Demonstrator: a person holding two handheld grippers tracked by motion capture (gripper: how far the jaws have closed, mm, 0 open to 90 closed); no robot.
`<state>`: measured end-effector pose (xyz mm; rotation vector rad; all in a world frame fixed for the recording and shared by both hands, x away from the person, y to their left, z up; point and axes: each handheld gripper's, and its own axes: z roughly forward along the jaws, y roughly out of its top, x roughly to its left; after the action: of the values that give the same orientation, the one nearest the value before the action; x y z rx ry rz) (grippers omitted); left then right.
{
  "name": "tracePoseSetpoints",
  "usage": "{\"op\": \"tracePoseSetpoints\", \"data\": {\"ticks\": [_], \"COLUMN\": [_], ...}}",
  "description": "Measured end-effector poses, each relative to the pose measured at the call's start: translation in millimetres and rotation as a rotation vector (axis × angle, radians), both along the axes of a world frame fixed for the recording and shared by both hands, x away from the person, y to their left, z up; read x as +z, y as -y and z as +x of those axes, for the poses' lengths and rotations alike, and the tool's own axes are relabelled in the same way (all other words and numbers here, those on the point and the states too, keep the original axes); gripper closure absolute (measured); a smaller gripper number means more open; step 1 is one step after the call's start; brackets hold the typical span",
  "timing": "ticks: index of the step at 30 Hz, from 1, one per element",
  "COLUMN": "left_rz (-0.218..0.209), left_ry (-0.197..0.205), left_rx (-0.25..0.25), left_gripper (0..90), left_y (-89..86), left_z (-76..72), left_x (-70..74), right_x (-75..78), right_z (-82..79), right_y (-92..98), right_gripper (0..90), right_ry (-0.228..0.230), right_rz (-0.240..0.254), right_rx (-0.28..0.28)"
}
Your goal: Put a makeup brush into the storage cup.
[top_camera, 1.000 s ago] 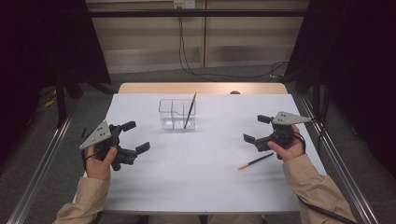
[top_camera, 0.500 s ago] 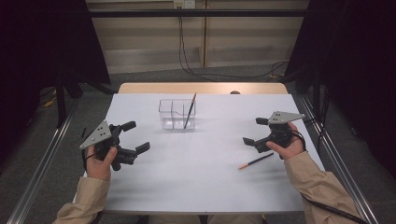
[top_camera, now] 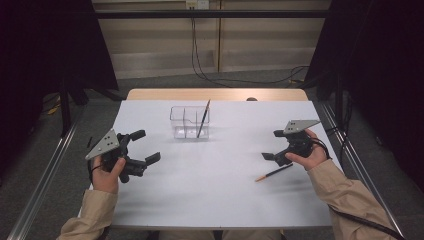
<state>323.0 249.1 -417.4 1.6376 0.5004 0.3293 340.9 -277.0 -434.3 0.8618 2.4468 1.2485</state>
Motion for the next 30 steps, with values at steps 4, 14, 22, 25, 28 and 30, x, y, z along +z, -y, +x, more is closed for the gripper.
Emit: {"op": "tracePoseSetpoints", "data": {"ticks": [4,14,22,25,28,30], "left_rz": [0.001,0.008,0.013,0.009,0.011,0.01], "left_ry": [0.001,0.0,0.001,-0.001,-0.002,-0.001], "left_rx": [0.001,0.001,-0.003,-0.002,-0.001,0.0], "left_gripper": [0.0,0.1,0.0,0.0,0.0,0.0], "left_y": [0.3,0.5,1.2,1.4,1.1,1.0], "left_z": [0.0,0.2,0.4,0.0,0.0,0.1], "left_x": [0.0,-0.5,-0.7,-0.3,-0.4,-0.6], "right_x": [0.5,-0.8,-2.9,-4.5,-5.3,-6.4], "right_z": [0.9,3.9,4.9,5.2,4.4,4.2], "right_y": [2.6,10.0,12.3,13.2,12.6,12.6], "right_gripper": [0.0,0.0,0.0,0.0,0.0,0.0], "right_ry": [-0.018,-0.089,-0.155,-0.178,-0.209,-0.221], "right_rz": [-0.039,-0.136,-0.232,-0.26,-0.279,-0.295], "right_rx": [0.016,0.054,0.098,0.115,0.126,0.133]}}
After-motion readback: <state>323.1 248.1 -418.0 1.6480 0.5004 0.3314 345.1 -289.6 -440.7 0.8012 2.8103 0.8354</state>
